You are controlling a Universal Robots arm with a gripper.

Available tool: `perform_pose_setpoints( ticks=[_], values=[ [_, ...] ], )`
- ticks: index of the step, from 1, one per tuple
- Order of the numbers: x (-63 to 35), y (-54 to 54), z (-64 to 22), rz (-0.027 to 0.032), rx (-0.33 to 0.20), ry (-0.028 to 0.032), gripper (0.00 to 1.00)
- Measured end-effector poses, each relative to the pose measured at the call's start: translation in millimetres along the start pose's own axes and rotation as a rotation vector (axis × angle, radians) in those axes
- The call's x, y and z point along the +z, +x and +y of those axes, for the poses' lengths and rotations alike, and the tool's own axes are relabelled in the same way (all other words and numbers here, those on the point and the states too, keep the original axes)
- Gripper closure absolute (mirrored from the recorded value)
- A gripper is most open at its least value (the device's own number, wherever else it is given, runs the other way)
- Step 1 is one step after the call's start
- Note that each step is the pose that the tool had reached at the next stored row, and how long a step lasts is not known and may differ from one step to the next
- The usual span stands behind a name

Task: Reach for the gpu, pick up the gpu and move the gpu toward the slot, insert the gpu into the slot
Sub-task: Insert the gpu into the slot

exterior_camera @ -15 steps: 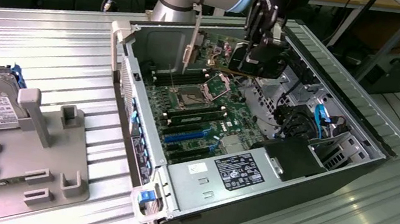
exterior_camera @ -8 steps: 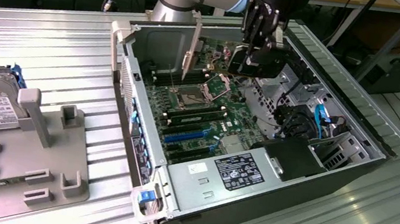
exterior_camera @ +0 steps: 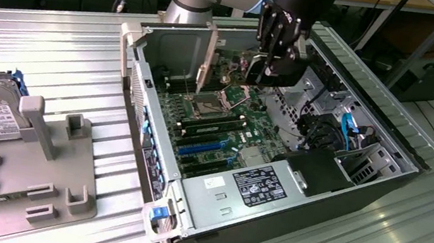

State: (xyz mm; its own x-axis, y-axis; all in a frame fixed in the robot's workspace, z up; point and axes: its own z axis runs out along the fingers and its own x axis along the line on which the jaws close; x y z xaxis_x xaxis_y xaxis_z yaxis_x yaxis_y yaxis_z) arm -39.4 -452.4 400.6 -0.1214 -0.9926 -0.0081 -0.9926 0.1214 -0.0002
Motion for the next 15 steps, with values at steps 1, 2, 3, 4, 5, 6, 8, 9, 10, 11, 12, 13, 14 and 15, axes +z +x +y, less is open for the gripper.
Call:
perform_pose_setpoints(
  ticks=[1,2,3,4,5,6,8,9,10,11,12,13,14,15],
  values=[
    [0.9,0.0,0.0,0.0,-0.022,-0.0002,0.72],
    [1.9,0.0,0.1,0.0,-0.045,-0.0005,0.72],
    [2.7,0.0,0.1,0.0,-0.064,-0.0006,0.72],
    [3.4,0.0,0.1,0.0,-0.088,-0.0008,0.72],
    [3.6,0.0,0.1,0.0001,-0.101,-0.001,0.72],
    [3.7,0.0,0.1,-0.0002,-0.105,-0.0011,0.72],
    [5.5,0.2,0.9,-0.0015,-0.105,-0.001,0.72],
    [6.6,0.2,1.7,-0.0014,-0.106,-0.001,0.72],
    [7.7,0.2,2.4,-0.0014,-0.107,-0.0005,0.72],
    [9.1,0.3,3.3,-0.0016,-0.109,0.0014,0.72],
    [10.7,0.4,4.0,-0.0016,-0.109,0.0021,0.72],
    [12.2,0.5,4.6,-0.0015,-0.11,0.0021,0.72],
    [14.6,0.2,5.2,-0.0014,-0.114,0.0022,0.72],
    [16.4,-0.1,5.5,-0.0015,-0.121,0.0024,0.72]
  ],
)
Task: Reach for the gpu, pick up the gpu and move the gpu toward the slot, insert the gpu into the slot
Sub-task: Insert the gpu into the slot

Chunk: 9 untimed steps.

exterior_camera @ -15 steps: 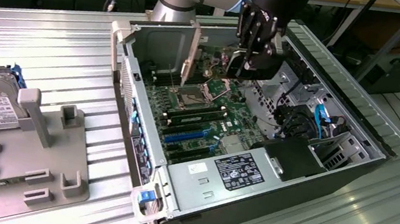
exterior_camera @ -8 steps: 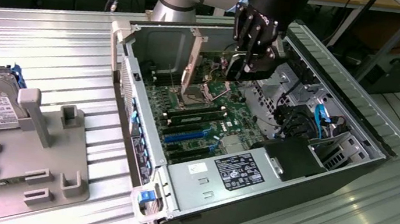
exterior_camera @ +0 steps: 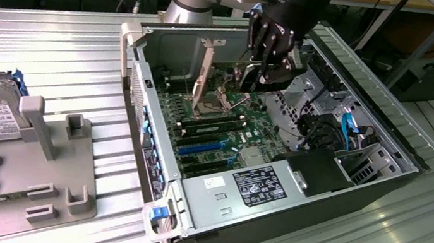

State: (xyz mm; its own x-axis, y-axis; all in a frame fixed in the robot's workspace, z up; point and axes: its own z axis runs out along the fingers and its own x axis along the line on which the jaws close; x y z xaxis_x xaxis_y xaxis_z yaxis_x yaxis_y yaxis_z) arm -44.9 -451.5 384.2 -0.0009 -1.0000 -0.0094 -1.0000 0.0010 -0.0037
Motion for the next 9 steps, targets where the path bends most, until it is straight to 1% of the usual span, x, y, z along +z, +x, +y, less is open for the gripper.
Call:
perform_pose_setpoints(
  ticks=[2,3,9],
  values=[
    [3.7,-0.6,0.1,-0.0003,-0.024,0.0006,0.72],
    [7.6,-1.2,0.2,-0.0004,-0.029,0.0006,0.72],
    [18.5,-3.2,3.1,0.0005,-0.008,0.0007,0.72]
  ],
)
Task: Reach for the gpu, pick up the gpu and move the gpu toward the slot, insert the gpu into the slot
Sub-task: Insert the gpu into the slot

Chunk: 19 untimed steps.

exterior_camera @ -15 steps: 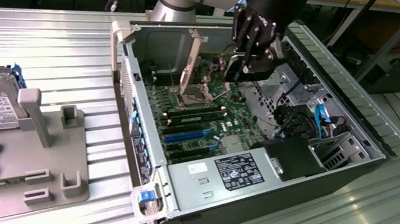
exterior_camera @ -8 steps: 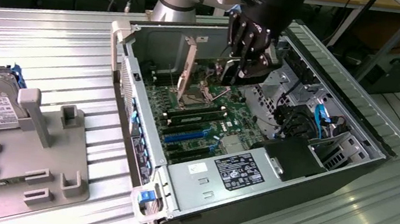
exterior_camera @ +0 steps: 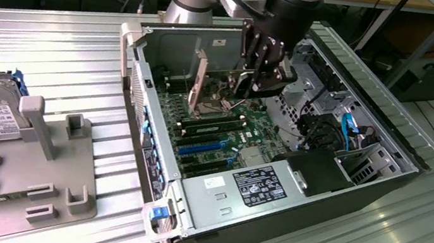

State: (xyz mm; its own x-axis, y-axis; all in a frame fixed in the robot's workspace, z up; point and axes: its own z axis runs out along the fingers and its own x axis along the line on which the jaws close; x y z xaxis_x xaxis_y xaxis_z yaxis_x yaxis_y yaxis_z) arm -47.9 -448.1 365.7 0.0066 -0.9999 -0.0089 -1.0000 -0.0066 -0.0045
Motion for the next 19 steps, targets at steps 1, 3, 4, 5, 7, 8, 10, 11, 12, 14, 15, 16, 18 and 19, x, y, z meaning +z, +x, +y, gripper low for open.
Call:
perform_pose_setpoints(
  ticks=[1,3,4,5,7,8,10,11,12,14,15,16,18,19],
  values=[
    [2.5,-0.7,1.1,0.0003,0.006,0.0001,0.72],
    [6.3,-1.0,4.1,0.0001,0.011,0.0003,0.72],
    [7.9,-1.1,5.8,0.0003,0.012,0.0002,0.72],
    [9.9,-1.1,7.5,0.0003,0.012,0.0002,0.72],
    [13.6,-1.0,8.1,0.0003,0.012,0.0002,0.72],
    [15.2,-1.0,8.1,0.0003,0.012,0.0001,0.72],
    [18.6,-1.0,8.3,0.0003,0.012,0.0009,0.72],
    [20.0,-1.1,8.6,0.0003,0.012,0.0018,0.72],
    [21.5,-1.2,9.0,0.0004,0.012,0.003,0.72],
    [24.1,-1.2,9.7,0.0003,0.012,0.007,0.72],
    [25.1,-1.2,10.5,0.0003,0.012,0.0089,0.72],
    [25.9,-1.2,11.4,0.0003,0.013,0.0115,0.72],
    [28.3,-1.2,13.2,0.0003,0.017,0.0187,0.72],
    [29.4,-1.2,13.4,0.0004,0.023,0.0189,0.72]
  ],
)
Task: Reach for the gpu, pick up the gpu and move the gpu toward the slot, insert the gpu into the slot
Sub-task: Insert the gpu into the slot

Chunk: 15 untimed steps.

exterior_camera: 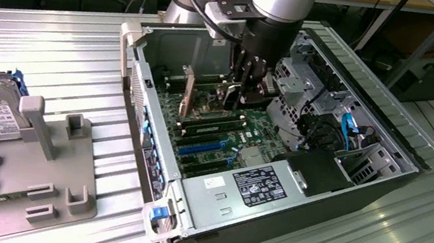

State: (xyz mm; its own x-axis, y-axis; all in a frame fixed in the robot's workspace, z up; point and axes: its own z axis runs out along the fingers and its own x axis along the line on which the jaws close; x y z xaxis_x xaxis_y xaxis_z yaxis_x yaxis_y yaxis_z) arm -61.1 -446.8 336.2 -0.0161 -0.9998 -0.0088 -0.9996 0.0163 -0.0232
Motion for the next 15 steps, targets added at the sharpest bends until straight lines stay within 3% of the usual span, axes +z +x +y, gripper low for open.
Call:
perform_pose_setpoints(
  ticks=[3,12,15],
  values=[
    [5.3,0.0,1.0,0.0006,0.03,0.0004,0.72],
    [21.3,0.3,13.6,0.0007,0.031,0.0004,0.72],
    [26.0,2.3,13.7,0.0006,0.031,-0.004,0.72]
  ],
)
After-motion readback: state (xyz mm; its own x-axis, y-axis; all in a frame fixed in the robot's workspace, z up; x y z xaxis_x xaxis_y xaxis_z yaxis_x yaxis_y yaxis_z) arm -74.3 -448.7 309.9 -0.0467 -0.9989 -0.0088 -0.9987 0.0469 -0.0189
